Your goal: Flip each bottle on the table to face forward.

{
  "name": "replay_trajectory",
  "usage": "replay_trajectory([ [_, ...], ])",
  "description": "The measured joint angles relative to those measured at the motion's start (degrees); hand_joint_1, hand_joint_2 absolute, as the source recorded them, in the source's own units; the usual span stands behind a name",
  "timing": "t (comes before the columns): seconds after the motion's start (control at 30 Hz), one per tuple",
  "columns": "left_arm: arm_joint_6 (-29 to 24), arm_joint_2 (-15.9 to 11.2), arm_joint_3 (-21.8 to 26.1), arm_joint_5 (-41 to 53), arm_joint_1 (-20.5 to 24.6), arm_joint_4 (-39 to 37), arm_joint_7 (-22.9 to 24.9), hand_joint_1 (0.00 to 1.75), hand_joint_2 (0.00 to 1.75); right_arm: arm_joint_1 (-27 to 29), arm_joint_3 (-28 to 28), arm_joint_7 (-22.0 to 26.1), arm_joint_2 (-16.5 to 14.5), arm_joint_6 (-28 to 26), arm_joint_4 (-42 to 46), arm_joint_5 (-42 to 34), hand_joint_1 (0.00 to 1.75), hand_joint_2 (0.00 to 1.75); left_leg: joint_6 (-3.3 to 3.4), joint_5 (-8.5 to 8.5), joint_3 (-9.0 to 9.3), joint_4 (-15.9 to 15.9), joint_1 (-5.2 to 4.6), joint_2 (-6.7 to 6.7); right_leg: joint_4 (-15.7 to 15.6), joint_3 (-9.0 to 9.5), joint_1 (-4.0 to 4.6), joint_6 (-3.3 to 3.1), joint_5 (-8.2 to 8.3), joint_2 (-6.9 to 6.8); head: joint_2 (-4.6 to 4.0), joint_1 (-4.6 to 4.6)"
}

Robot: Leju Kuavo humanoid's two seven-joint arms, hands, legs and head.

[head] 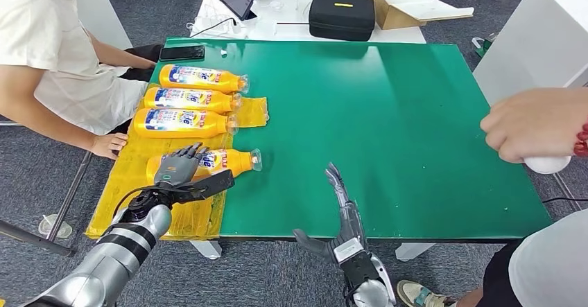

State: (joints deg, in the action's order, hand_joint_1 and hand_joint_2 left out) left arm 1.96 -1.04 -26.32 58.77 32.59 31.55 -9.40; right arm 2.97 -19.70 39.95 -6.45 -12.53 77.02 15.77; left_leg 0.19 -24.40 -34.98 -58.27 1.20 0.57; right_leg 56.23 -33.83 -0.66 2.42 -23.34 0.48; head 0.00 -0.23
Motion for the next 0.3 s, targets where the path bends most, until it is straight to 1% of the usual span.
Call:
replay_trajectory([
  [0.3, -2.08, -0.43, -0.04, -1.89, -0.65, -0.03, -0.26, 0.00, 1.75, -0.01, 0.05, 0.00, -0.05, -0.06, -1.23, -0.91, 0.00, 1.75, -0.01, 0.00, -0.01, 0.00, 0.00, 0.00, 0.04, -0.03, 0.01, -0.01, -0.01, 0.00, 0.00, 0.00],
])
